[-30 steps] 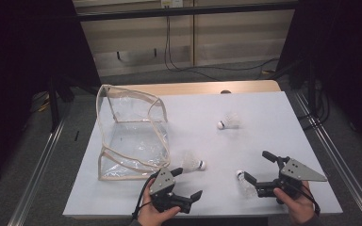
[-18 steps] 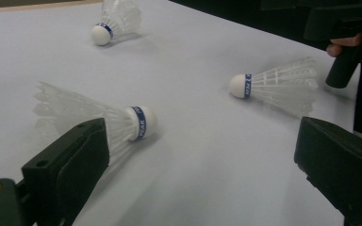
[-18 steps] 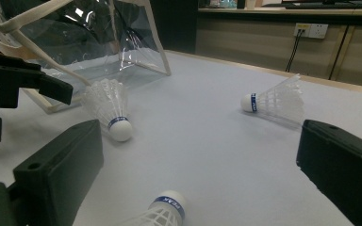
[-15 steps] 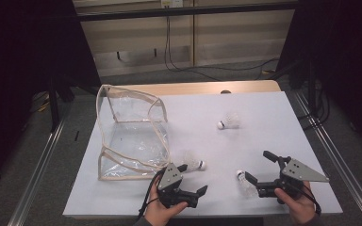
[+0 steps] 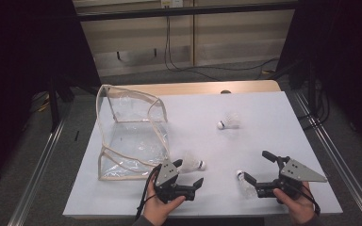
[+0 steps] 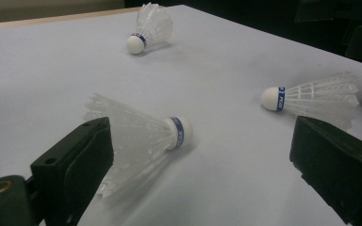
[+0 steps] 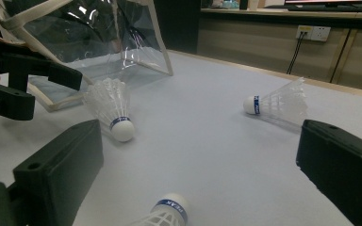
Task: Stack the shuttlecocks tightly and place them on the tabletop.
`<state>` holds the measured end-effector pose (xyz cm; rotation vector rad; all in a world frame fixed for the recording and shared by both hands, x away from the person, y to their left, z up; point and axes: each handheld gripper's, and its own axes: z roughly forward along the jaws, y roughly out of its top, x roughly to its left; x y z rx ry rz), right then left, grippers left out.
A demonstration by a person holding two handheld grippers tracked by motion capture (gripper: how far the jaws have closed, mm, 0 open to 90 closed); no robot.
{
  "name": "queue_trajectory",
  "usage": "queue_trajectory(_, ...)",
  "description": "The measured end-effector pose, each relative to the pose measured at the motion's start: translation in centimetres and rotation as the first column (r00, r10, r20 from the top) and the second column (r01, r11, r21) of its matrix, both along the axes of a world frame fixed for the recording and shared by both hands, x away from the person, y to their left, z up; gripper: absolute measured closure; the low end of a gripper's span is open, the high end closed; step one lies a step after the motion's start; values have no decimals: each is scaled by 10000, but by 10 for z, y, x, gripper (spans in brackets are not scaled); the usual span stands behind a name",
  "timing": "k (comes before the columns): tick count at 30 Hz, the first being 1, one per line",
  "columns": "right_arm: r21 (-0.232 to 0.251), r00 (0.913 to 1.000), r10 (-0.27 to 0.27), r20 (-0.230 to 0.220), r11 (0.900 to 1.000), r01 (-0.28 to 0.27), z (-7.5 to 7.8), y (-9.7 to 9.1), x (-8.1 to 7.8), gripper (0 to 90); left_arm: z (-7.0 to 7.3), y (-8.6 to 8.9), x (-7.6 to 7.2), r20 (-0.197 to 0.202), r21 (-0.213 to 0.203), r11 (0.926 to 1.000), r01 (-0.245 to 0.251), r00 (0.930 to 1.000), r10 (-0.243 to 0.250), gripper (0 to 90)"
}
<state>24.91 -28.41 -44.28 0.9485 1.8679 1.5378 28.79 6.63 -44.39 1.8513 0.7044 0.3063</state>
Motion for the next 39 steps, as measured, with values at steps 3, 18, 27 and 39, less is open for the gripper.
queue_trajectory(3,-17,10000,-4,8,10000,4,0,0,0,7,0,-3,0,-48,32,9996,-274,9996,274,78)
queue_trajectory(18,-40,10000,85,22,10000,-85,0,1,-2,7,-2,-9,2,-62,281,9978,-601,9982,603,74)
queue_trajectory(27,-56,10000,59,68,10000,-58,1,-2,-4,8,-2,-13,2,-162,152,9976,-679,9975,681,68)
queue_trajectory(39,-11,10000,-1,91,10000,1,1,-4,-6,9,-3,-20,-3,-307,277,9993,-269,9991,278,82)
